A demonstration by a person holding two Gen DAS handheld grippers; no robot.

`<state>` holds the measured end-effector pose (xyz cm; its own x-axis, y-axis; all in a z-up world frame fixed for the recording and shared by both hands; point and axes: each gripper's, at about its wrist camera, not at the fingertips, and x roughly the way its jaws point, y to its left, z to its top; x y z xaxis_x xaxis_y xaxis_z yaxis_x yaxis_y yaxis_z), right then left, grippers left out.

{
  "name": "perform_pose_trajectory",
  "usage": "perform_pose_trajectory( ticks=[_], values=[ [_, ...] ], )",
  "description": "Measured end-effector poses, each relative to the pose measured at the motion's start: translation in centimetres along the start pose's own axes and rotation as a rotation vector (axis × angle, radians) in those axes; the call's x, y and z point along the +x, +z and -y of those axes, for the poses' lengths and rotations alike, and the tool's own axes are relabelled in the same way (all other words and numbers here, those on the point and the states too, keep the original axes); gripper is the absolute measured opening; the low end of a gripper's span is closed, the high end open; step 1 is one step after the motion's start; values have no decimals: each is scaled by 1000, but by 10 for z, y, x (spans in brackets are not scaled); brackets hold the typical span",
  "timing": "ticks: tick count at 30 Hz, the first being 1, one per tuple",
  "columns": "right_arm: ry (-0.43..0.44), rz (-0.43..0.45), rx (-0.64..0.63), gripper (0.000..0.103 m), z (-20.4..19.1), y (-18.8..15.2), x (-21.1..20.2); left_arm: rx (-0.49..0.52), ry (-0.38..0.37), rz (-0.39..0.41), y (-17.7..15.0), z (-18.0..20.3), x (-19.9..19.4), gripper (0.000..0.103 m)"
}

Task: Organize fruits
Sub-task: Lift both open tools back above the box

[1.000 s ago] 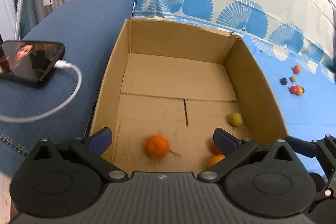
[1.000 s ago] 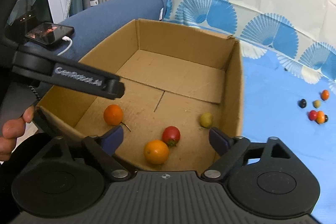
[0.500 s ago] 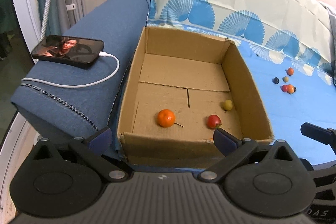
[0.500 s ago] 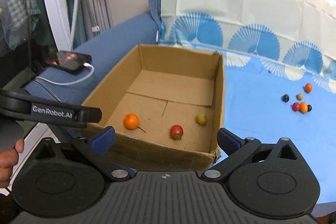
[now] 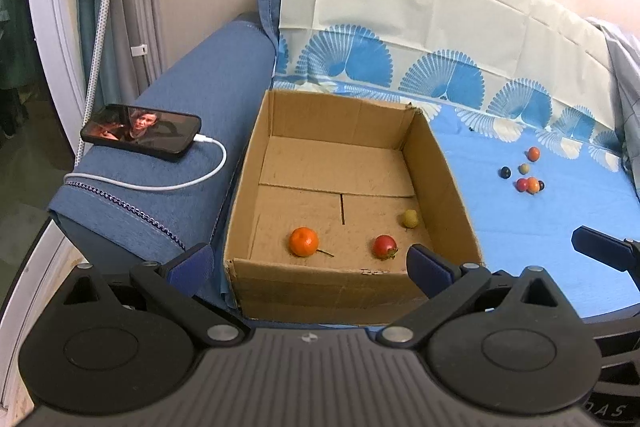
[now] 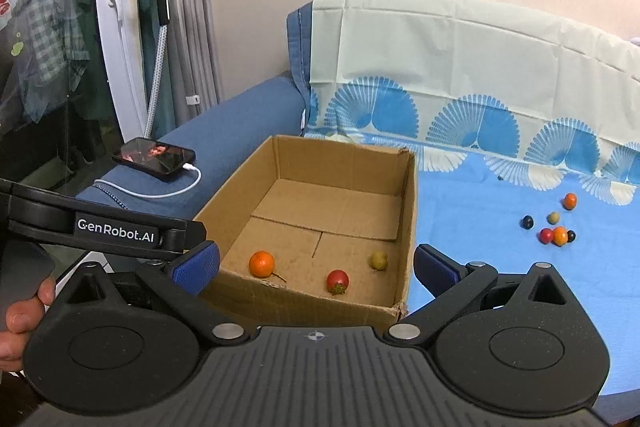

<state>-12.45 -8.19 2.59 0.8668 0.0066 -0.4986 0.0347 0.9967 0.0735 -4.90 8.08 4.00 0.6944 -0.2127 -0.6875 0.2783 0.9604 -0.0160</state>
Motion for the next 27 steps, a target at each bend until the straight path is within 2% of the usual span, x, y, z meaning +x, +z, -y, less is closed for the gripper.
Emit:
perform_pose_trajectory(
  ticks=[10,27],
  values=[
    [-5,28,6,102,0,-2,-12,11,-5,24,0,2,-12,103],
    [-5,29,16,102,1,-3,-14,12,-8,24,1,0,-11,103]
  ],
)
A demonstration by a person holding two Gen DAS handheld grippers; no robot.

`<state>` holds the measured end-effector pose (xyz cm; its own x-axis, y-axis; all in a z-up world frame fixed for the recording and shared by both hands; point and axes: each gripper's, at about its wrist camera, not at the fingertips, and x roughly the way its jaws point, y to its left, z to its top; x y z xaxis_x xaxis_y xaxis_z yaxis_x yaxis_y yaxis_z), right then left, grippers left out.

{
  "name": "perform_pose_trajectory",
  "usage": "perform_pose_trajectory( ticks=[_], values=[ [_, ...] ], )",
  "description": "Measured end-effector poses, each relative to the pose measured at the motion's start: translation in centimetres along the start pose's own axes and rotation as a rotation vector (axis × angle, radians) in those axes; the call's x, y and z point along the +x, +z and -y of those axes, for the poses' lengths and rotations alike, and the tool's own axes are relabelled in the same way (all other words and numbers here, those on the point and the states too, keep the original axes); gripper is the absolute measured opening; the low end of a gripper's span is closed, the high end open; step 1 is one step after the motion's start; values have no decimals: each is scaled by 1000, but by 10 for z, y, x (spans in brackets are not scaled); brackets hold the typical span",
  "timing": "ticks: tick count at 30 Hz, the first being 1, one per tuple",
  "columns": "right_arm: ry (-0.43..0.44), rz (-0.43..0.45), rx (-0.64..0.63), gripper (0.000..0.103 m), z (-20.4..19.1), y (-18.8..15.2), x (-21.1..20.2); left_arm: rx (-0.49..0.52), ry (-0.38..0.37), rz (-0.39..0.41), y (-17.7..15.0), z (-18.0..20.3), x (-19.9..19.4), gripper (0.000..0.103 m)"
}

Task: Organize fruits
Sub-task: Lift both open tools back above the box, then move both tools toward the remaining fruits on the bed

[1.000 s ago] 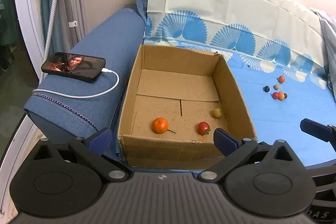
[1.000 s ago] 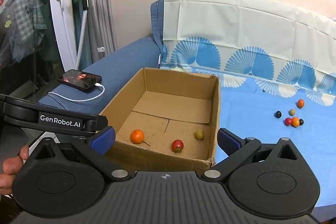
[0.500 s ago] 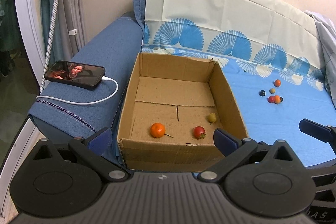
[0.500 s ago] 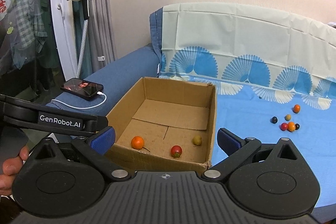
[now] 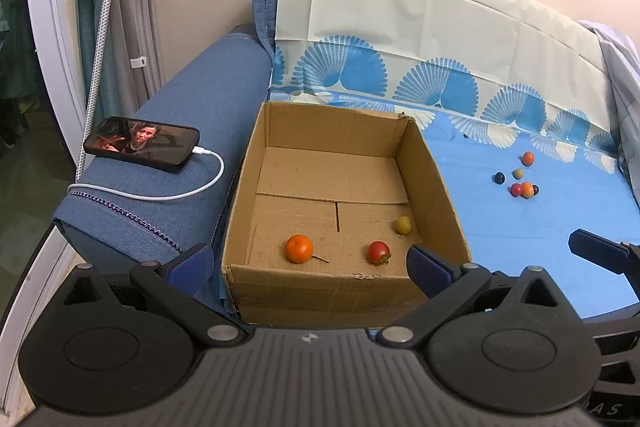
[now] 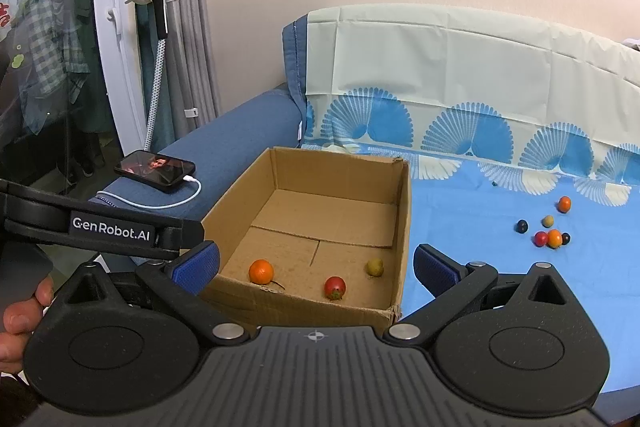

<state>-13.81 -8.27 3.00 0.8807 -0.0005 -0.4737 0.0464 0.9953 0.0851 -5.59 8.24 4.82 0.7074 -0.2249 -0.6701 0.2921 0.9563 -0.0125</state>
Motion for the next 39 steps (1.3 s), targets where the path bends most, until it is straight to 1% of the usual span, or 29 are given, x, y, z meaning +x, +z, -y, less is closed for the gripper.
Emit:
perform_pose_trajectory(
  ticks=[22,31,39],
  values=[
    [-9,-20,20,102,2,-2,9,2,-6,-27,2,3,13,103],
    [-22,-31,73,102,19,-5,18,33,-3,-47,10,18,24,103],
    [-49,-47,131,102,50,-7,27,60,-25,-59,23,41,39,103]
  ],
)
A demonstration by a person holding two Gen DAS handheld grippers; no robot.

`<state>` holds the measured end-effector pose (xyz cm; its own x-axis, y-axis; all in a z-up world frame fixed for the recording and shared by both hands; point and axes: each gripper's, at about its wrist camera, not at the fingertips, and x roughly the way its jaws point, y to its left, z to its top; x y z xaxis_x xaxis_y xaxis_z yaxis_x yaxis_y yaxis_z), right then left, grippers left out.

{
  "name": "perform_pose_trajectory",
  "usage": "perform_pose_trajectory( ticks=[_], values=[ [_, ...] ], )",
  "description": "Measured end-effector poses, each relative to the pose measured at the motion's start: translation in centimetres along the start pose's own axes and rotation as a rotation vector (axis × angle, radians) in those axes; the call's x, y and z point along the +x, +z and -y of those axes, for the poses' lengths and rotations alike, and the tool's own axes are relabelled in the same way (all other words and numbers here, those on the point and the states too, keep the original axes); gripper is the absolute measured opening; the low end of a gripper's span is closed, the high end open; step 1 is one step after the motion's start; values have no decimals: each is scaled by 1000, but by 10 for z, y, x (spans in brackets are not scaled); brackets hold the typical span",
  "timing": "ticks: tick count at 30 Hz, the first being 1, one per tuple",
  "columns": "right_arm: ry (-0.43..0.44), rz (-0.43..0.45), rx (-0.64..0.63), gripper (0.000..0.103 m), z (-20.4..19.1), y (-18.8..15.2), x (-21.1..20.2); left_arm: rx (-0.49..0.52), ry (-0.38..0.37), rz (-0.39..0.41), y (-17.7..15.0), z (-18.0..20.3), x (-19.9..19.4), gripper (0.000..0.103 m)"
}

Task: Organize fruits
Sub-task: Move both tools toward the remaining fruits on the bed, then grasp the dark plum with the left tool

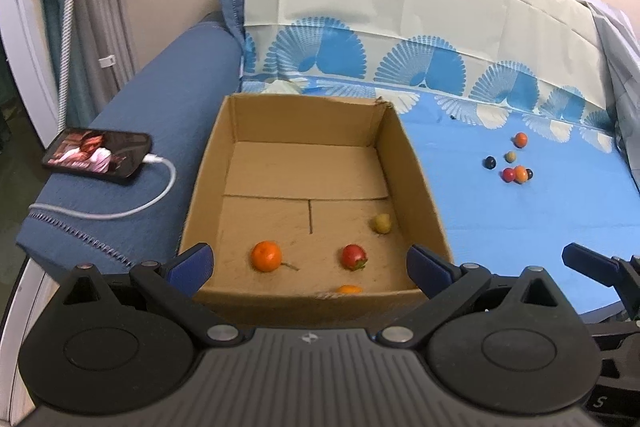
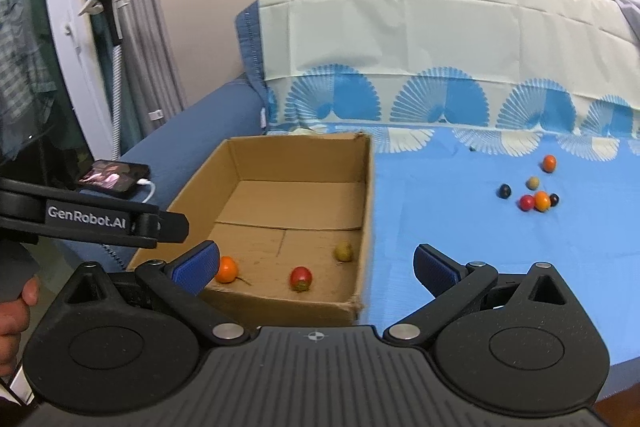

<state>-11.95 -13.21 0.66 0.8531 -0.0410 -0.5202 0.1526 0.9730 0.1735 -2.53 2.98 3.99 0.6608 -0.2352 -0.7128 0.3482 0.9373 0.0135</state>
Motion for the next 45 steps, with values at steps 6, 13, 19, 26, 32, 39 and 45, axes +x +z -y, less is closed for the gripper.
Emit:
perform_pose_trajectory(
  ticks=[6,13,19,26,32,39,45],
  values=[
    [-48,-2,43,102,31,4,6,26,-29,1,15,24,12,103],
    [-123,9,94,102,73,7,9,65,-73,-5,33,60,31,103],
    [-208,19,141,102,121,8,12,103,-128,-15,52,102,53,103],
    [-328,37,172,102,184,9,26,155,-188,-28,79,159,101,103],
    [-420,37,211,102,251,11,58,208,-231,-88,100,218,174,103],
    [-518,14,230,102,336,12,136,253,-253,-211,121,286,296,103],
    [-545,-59,207,102,403,11,227,211,-256,-284,129,316,393,103]
  ],
)
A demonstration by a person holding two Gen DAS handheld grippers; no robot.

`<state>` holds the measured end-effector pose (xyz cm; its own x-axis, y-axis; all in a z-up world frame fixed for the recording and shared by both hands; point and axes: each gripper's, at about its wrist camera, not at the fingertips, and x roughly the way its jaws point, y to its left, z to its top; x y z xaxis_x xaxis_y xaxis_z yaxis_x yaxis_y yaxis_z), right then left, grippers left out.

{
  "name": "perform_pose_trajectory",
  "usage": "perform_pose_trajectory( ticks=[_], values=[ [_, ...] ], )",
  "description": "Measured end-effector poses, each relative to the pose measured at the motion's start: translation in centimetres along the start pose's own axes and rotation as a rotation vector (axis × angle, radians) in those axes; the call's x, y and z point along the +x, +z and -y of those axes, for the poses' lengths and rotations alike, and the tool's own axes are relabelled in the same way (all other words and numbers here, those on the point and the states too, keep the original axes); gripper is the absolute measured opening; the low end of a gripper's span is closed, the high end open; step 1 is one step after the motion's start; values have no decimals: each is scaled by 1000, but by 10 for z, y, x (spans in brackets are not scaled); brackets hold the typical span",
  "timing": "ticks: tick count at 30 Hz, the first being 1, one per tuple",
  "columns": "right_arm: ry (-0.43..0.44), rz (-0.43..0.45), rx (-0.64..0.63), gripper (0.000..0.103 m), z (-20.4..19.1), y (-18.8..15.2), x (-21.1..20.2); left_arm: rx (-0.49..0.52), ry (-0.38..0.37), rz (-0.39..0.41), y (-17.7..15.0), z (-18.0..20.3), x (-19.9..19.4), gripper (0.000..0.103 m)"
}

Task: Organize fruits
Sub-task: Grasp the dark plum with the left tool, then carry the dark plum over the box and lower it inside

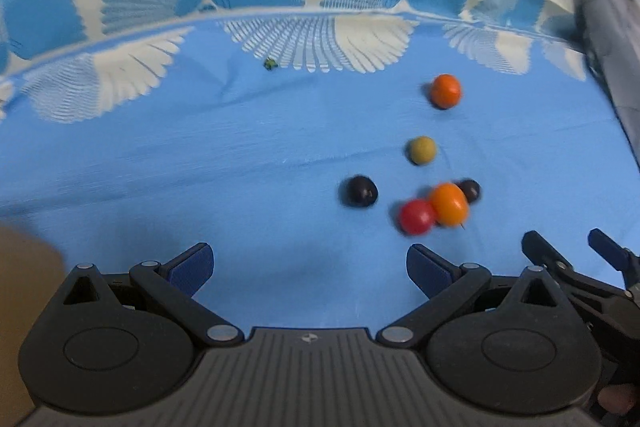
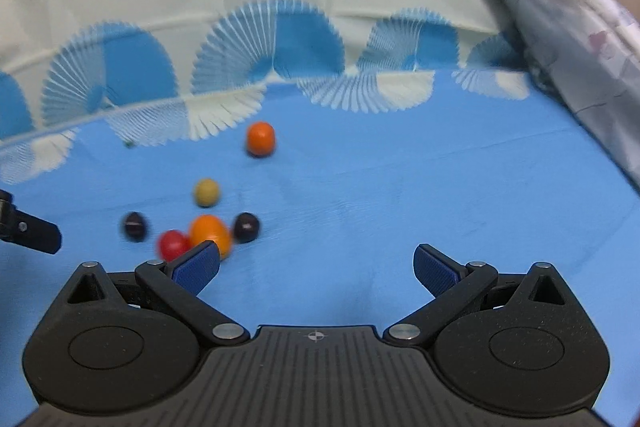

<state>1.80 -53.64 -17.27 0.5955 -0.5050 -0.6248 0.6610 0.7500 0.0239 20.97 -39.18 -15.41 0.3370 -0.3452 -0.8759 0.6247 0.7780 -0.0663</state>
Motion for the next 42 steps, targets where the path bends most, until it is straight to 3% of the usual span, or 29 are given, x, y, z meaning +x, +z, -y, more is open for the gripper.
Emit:
perform_pose_trajectory(
  ticks=[7,13,14,15,16,17,18,19,20,23,29,36,42],
  values=[
    [38,-72,-80,102,-10,-5,80,-16,-10,-28,26,4,58,103],
    [81,9,-173,98,-29,-5,91,5,7,-36,37,12,79,100],
    [91,11,-171,95,-29,-3,93,16,-1,-30,38,14,78,94],
    [108,21,-173,85,-30,-2,93,29,1,-18,38,16,76,81],
    [120,34,-183,68,-31,-2,91,50,1,-1,38,19,73,75],
    [144,48,-205,60,-34,-4,88,72,-25,5,39,21,71,56],
    [167,55,-235,45,-36,-5,85,81,-60,1,40,23,69,33],
    [177,61,-266,30,-40,-7,82,80,-93,-8,40,25,67,24],
    [184,64,-292,25,-44,-9,78,76,-96,-12,39,26,65,25],
    [152,76,-328,25,-50,-15,69,98,-102,-11,33,28,58,25],
    [112,61,-213,25,-35,-16,42,73,-117,12,17,18,24,25],
    [142,103,-130,25,-36,-14,-27,39,-153,75,-7,8,-56,25],
    [221,166,-109,25,-65,-7,-114,-23,-152,106,-42,-22,-135,25]
  ],
)
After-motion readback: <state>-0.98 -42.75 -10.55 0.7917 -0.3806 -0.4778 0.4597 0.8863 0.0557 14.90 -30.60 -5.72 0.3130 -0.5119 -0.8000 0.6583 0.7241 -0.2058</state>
